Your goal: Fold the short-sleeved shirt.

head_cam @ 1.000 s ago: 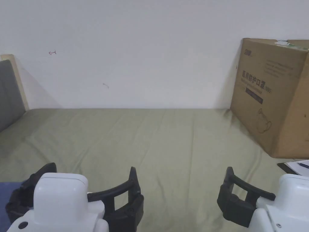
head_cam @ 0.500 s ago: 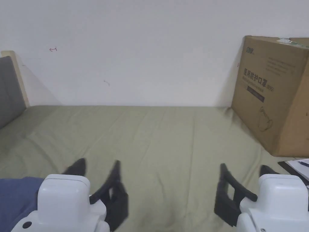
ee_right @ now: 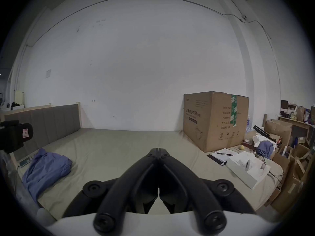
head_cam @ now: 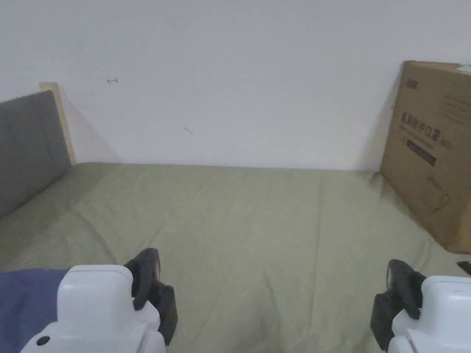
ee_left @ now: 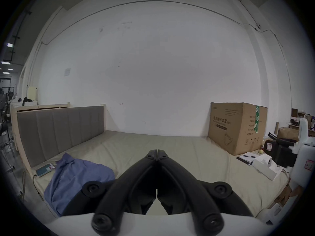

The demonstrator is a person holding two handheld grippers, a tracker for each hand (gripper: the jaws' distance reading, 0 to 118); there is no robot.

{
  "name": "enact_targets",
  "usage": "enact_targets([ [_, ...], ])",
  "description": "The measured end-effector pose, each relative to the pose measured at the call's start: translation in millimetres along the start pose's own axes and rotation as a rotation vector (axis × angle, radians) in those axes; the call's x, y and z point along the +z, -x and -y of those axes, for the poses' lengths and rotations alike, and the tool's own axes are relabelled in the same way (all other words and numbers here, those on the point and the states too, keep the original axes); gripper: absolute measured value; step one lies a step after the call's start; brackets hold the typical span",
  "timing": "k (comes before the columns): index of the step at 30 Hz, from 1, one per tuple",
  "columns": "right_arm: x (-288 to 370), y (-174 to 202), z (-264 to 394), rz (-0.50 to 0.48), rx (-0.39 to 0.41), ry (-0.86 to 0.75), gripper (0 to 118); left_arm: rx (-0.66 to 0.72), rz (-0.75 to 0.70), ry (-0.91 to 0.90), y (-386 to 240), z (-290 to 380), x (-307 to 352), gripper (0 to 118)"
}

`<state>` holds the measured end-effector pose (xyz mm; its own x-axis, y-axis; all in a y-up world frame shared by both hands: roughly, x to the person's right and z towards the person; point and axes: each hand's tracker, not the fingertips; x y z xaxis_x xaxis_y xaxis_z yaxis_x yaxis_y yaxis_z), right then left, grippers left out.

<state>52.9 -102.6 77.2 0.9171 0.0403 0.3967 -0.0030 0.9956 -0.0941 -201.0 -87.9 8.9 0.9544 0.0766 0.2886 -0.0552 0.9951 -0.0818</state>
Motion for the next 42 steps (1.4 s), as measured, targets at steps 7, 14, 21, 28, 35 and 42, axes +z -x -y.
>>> enact_targets([
  [7,-3.7,78.1,-9.6,-0.287,-0.01,-0.013,0,-0.029,-0.222,-0.017,56.1,-12.3,25.6,0],
  [14,19.1,178.5,-2.9,-0.643,0.015,-0.009,0,-0.053,-0.501,0.03,124.1,-6.7,65.4,0],
  [21,22.4,211.2,1.1,-0.725,0.04,0.005,0,-0.008,-0.548,0.077,154.2,4.3,65.4,0],
  [28,-2.2,203.5,17.7,-0.68,0.057,0.1,0,0.111,-0.449,0.258,176.7,53.1,6.2,0],
  [35,-26.3,201.7,40.8,-0.634,0.094,0.212,0,0.204,-0.349,0.507,223.5,130.8,-84.7,0],
  [42,-40.8,199.1,57.5,-0.617,0.103,0.305,0,0.173,-0.342,0.625,244.9,156.2,-131.4,118],
])
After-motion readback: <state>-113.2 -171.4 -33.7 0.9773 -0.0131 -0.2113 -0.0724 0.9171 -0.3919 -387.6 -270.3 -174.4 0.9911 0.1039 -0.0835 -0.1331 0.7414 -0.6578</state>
